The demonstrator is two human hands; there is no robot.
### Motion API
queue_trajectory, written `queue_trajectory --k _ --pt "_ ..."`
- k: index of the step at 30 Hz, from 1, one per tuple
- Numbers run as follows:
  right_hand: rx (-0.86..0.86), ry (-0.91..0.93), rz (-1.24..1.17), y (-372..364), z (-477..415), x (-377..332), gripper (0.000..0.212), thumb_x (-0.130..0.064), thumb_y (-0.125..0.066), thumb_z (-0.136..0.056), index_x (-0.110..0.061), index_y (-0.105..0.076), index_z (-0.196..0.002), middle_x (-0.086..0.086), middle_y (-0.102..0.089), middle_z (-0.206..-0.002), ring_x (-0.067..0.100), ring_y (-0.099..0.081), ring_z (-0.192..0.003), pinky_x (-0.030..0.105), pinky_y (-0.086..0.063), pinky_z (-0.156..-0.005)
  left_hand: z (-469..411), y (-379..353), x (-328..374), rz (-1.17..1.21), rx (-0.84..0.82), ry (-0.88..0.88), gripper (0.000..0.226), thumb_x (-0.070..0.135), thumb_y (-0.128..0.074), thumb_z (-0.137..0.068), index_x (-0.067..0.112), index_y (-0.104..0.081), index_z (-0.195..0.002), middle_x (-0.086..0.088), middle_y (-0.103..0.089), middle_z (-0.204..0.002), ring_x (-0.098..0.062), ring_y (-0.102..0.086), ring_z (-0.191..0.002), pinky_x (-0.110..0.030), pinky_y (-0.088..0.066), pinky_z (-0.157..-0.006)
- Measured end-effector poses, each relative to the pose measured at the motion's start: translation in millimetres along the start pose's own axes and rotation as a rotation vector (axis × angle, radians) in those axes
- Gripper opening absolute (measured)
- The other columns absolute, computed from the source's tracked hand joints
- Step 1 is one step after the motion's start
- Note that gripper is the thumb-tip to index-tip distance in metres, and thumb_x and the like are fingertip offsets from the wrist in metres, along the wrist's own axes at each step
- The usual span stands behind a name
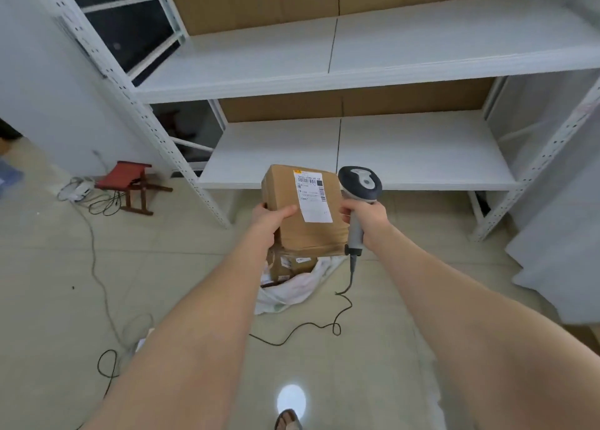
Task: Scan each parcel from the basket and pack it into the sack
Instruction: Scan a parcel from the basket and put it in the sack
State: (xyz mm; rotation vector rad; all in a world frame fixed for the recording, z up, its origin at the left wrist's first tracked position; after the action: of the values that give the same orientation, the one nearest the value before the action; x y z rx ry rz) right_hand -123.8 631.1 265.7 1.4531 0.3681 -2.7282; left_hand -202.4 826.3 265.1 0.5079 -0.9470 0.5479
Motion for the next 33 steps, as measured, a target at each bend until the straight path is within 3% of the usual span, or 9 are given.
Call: queue_trajectory --k 4,10,14,16,18,19,25,29,33 --pt "0.012 -0.013 0.042 -69.7 -8.4 30.7 0.015 -0.001 -0.067 -0.085 -0.011 -0.059 -0.077 0.006 -0.061 -0.073 0.013 -0.056 -0.062 0.017 -0.049 -0.054 -38.4 67.1 -16.6 0.017 -0.002 0.055 0.068 0.022 -0.082 -0.072 0.011 -0.046 -0.129 -0.007 -0.060 -0.117 -0.019 -0.056 -0.084 -0.034 -0.045 -0.068" --pt "0.011 -0.072 0.079 -168.2 -41.7 86.5 0.019 -0.010 -0.076 -0.081 -0.008 -0.063 -0.094 0.006 -0.062 -0.080 0.017 -0.058 -0.071 0.029 -0.054 -0.073 -105.8 161.7 -41.8 0.035 0.070 0.109 0.057 0.022 -0.083 -0.071 0.014 -0.049 -0.116 -0.007 -0.062 -0.113 -0.021 -0.057 -0.084 -0.034 -0.046 -0.067" --pt "0.084 -0.117 0.156 -201.6 -71.8 121.9 0.025 -0.025 -0.081 -0.076 -0.020 -0.057 -0.082 0.000 -0.061 -0.081 0.020 -0.058 -0.081 0.038 -0.051 -0.085 -154.0 191.7 -70.1 0.011 0.101 0.160 0.066 0.024 -0.084 -0.070 0.008 -0.049 -0.124 -0.008 -0.061 -0.116 -0.022 -0.058 -0.085 -0.033 -0.045 -0.069" --pt "0.123 -0.138 0.183 -212.1 -91.0 137.7 0.026 -0.028 -0.081 -0.075 -0.022 -0.057 -0.077 -0.001 -0.060 -0.076 0.018 -0.058 -0.077 0.032 -0.052 -0.075 -180.2 198.6 -87.4 0.007 0.111 0.205 0.069 0.026 -0.084 -0.069 0.007 -0.049 -0.126 -0.009 -0.061 -0.118 -0.024 -0.057 -0.091 -0.035 -0.044 -0.072" --pt "0.156 -0.151 0.180 -220.8 -113.4 154.5 0.025 -0.025 -0.081 -0.075 -0.022 -0.057 -0.070 -0.004 -0.059 -0.065 0.013 -0.056 -0.063 0.024 -0.045 -0.056 -208.2 203.1 -104.8 -0.002 0.125 0.245 0.068 0.026 -0.084 -0.069 0.007 -0.050 -0.125 -0.009 -0.062 -0.117 -0.024 -0.056 -0.088 -0.033 -0.042 -0.065" --pt "0.173 -0.163 0.189 -224.6 -125.5 163.1 0.025 -0.025 -0.082 -0.075 -0.019 -0.058 -0.070 -0.004 -0.058 -0.063 0.011 -0.055 -0.060 0.023 -0.044 -0.055 -223.5 203.7 -114.2 -0.008 0.122 0.267 0.066 0.027 -0.084 -0.070 0.007 -0.051 -0.124 -0.010 -0.062 -0.116 -0.023 -0.056 -0.085 -0.032 -0.041 -0.062" --pt "0.170 -0.253 0.204 -253.4 -215.6 227.0 0.037 -0.018 -0.080 -0.078 -0.010 -0.063 -0.110 0.004 -0.063 -0.093 0.027 -0.057 -0.097 0.042 -0.048 -0.100 -321.1 192.6 -167.1 -0.062 0.094 0.409 0.070 0.033 -0.082 -0.071 0.008 -0.046 -0.126 -0.010 -0.059 -0.118 -0.027 -0.054 -0.092 -0.040 -0.043 -0.074" --pt "0.181 -0.309 0.205 -268.1 -276.9 266.8 0.030 -0.017 -0.079 -0.079 -0.013 -0.060 -0.102 -0.003 -0.059 -0.081 0.025 -0.055 -0.092 0.036 -0.046 -0.089 -388.6 176.5 -202.9 -0.108 0.060 0.471 0.072 0.036 -0.081 -0.072 0.007 -0.045 -0.128 -0.011 -0.057 -0.120 -0.031 -0.056 -0.105 -0.046 -0.047 -0.089" --pt "0.204 -0.343 0.216 -280.0 -331.1 309.3 0.029 -0.019 -0.078 -0.079 -0.016 -0.057 -0.099 -0.002 -0.058 -0.084 0.024 -0.054 -0.092 0.032 -0.041 -0.085 -448.9 159.3 -246.0 -0.114 0.000 0.538 0.064 0.034 -0.077 -0.077 0.006 -0.049 -0.126 -0.013 -0.059 -0.120 -0.032 -0.056 -0.105 -0.045 -0.047 -0.086"
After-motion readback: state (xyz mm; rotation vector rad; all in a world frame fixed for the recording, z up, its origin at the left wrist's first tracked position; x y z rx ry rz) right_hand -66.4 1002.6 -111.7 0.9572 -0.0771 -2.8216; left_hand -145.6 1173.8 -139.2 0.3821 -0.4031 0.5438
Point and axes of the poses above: each hand's wrist, its own z-axis away from the middle knuckle, its own y-axis out of the back of the hand, x = y × z, the point moved 4 cm from there along -z, towards the middle knuckle
